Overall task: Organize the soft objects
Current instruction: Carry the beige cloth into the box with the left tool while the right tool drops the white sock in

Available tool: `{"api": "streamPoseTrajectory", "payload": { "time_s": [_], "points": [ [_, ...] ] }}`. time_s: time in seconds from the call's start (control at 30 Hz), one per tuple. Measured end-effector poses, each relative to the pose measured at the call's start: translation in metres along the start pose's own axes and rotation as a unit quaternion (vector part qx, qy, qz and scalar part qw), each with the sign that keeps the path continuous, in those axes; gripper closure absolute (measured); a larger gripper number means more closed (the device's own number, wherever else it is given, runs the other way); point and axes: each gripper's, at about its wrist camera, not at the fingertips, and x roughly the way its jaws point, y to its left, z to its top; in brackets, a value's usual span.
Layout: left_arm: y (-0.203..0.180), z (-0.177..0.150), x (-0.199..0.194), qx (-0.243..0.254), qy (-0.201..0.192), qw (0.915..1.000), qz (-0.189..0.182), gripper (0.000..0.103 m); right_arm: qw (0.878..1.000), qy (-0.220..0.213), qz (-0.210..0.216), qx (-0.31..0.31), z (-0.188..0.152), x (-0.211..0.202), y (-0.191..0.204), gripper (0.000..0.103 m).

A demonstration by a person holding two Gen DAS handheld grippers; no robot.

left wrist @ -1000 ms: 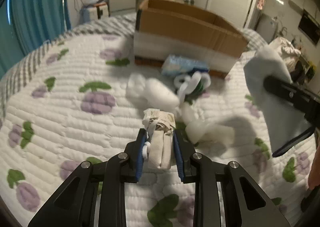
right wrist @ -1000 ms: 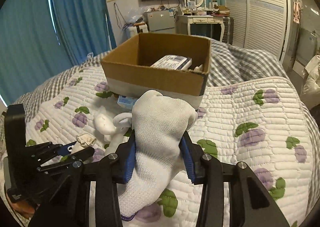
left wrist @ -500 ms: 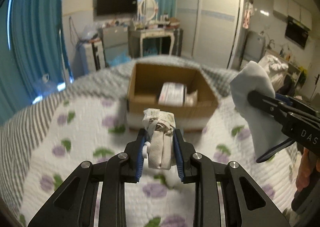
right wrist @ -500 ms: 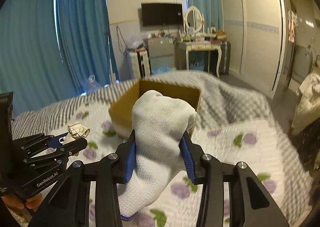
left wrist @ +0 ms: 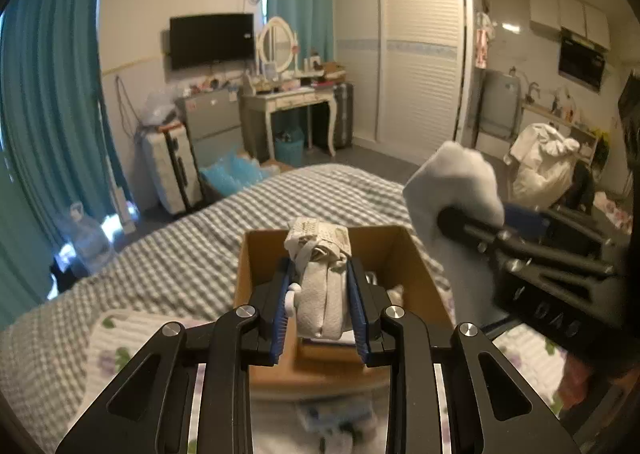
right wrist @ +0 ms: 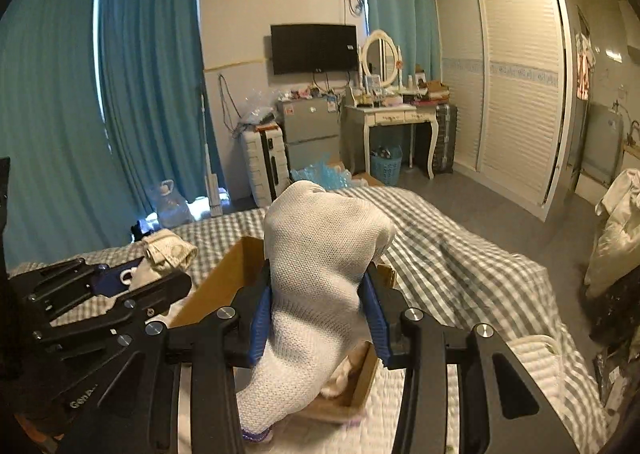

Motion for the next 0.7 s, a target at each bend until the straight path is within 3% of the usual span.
{"api": "streamPoseTrajectory", "payload": {
  "time_s": [0.27, 0.37, 0.4, 0.47, 0.5, 0.53, 0.7],
  "points": [
    [0.009, -0.015, 0.084, 0.007, 0.049, 0.9988, 0.001, 0.077, 0.998, 0.058, 0.000, 0.023, -0.022, 0.097, -0.029, 0.062],
    [0.010, -0.021, 0.098, -0.003, 0.062, 0.9980, 0.009, 0.074, 0.996, 0.070, -0.012, 0.059, -0.030, 0.110, -0.039, 0.057],
    [0.009, -0.022, 0.099, -0.007, 0.064, 0.9979, 0.010, 0.073, 0.995, 0.074, -0.008, 0.068, -0.031, 0.113, -0.042, 0.050],
    [0.011, -0.023, 0.101, -0.017, 0.078, 0.9966, 0.022, 0.060, 0.995, 0.072, -0.007, 0.074, -0.030, 0.112, -0.047, 0.044],
    [0.011, -0.022, 0.100, -0.020, 0.080, 0.9963, 0.024, 0.038, 0.995, 0.065, -0.010, 0.072, -0.027, 0.107, -0.047, 0.044],
    [0.011, -0.022, 0.094, -0.024, 0.072, 0.9967, 0.028, 0.024, 0.996, 0.060, -0.013, 0.070, -0.026, 0.102, -0.047, 0.041],
    [0.012, -0.014, 0.046, -0.019, 0.045, 0.9980, 0.041, 0.024, 0.997, 0.028, -0.018, 0.064, -0.011, 0.056, -0.032, 0.038]
  ]
}}
